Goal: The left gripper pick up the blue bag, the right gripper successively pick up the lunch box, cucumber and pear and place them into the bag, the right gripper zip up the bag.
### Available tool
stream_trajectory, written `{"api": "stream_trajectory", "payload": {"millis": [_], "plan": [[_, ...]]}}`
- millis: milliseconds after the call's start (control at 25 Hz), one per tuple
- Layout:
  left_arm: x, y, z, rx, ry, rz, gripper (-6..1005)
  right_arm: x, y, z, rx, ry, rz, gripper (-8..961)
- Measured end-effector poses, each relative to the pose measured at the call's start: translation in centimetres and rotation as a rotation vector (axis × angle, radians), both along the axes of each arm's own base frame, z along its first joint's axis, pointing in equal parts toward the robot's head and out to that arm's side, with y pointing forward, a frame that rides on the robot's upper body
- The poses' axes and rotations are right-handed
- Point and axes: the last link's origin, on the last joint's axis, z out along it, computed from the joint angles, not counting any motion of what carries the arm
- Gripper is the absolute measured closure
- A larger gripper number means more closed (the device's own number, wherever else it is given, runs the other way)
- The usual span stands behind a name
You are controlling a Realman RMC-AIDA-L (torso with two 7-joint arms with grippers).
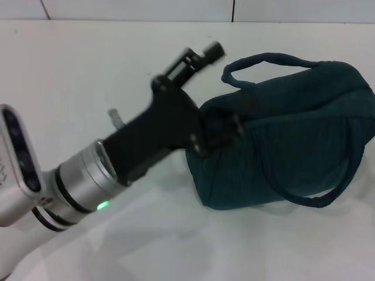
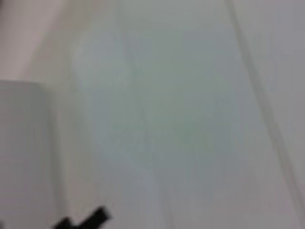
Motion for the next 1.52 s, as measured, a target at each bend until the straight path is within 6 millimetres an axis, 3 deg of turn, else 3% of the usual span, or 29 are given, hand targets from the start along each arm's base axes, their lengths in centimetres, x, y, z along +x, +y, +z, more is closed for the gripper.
{"api": "stream_trajectory", "payload": {"millis": [120, 320, 600, 920, 1200, 1520], "plan": [[-0.1, -0.7, -0.5, -0.090, 0.055, -0.063, 243, -1.1, 0.1, -0.2, -0.118, -0.023, 0.085, 469], [-1.0, -1.1, -0.8, -0.194, 0.130, -0.106, 157, -2.7, -0.5, 0.3, -0.200, -0.038, 0.254, 468], [-1.5, -0.9, -0.6, -0.205, 0.148, -0.093, 164, -3.3, 0.4, 0.9, -0.259, -0.117, 0.322, 468], [-0.6, 0.7, 0.1, -0.248, 0.127, -0.089, 167, -4.2, 2.7, 1.4, -0.266, -0.176, 0.342, 468], [-0.6, 1.1, 0.0, -0.229, 0.119, -0.068, 166, -4.7, 3.2, 1.4, -0.263, -0.199, 0.360, 468], [-1.6, 1.7, 0.6, -0.206, 0.159, -0.047, 167, -5.3, 4.1, -0.6, -0.252, -0.206, 0.322, 469]]}}
